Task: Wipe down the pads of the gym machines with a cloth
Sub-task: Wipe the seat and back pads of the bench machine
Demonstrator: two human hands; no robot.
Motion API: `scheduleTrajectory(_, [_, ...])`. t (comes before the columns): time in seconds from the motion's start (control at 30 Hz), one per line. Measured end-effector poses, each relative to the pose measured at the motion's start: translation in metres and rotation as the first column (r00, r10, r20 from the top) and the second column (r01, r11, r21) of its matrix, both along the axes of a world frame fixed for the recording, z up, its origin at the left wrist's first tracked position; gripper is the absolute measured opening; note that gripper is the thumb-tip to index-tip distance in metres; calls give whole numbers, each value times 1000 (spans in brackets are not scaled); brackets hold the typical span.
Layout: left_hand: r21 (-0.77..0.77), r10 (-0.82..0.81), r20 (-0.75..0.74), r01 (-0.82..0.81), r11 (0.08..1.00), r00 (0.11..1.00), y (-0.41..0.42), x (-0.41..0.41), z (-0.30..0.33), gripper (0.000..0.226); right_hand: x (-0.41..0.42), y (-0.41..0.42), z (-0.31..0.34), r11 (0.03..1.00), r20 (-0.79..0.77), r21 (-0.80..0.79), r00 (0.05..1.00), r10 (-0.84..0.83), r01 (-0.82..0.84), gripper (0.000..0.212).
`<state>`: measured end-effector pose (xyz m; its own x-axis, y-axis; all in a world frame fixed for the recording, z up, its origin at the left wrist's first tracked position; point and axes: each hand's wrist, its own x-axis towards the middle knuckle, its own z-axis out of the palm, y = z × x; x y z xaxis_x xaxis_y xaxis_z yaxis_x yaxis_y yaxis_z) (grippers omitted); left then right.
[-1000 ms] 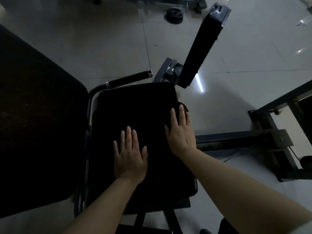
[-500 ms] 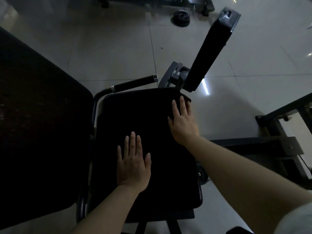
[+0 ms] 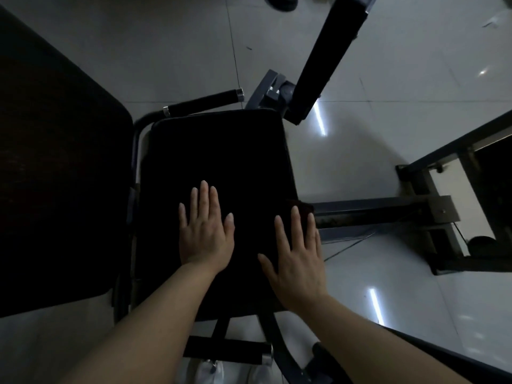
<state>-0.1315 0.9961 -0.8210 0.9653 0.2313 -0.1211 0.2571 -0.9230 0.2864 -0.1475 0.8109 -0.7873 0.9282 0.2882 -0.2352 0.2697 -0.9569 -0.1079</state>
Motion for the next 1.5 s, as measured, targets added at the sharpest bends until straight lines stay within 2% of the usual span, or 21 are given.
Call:
scheduleTrajectory(0.23, [10, 13, -8, -13, 1000, 1000, 1, 3, 0, 68, 103, 39, 9, 999, 2, 29, 999, -34, 34, 69])
scheduleTrajectory(0.37, [19, 11, 1, -11, 1000, 1000, 1, 3, -2, 61, 128, 49, 10, 998, -38, 40, 998, -41, 43, 65])
scheduleTrajectory(0.5, [-15, 8, 33, -7, 1000, 999, 2, 2, -5, 62, 101, 43, 14, 1000, -11, 26, 1000, -17, 17, 63])
scheduleTrajectory(0.7, [-11, 0, 19, 1, 1000, 1000, 1, 1, -4, 59, -17, 8, 1, 998, 59, -13, 997, 54, -54, 64])
scheduleTrajectory(0.8, [-17, 5, 16, -4, 1000, 1000, 1, 1, -4, 59, -28, 1, -5, 994, 70, -38, 992, 101, -99, 63])
scheduleTrajectory(1.2, [-3, 16, 17, -16, 1000, 1000, 0, 3, -5, 59, 126, 46, 12, 998, -8, 49, 999, -43, 44, 64])
scheduleTrajectory(1.37, [20, 30, 31, -30, 999, 999, -3, 4, -5, 58, 200, 72, 9, 998, 22, 47, 998, -54, 53, 62])
scheduleTrajectory(1.5, [12, 16, 28, -17, 1000, 999, -2, 5, -5, 60, 236, 99, 4, 1000, 85, -14, 996, -12, 13, 61])
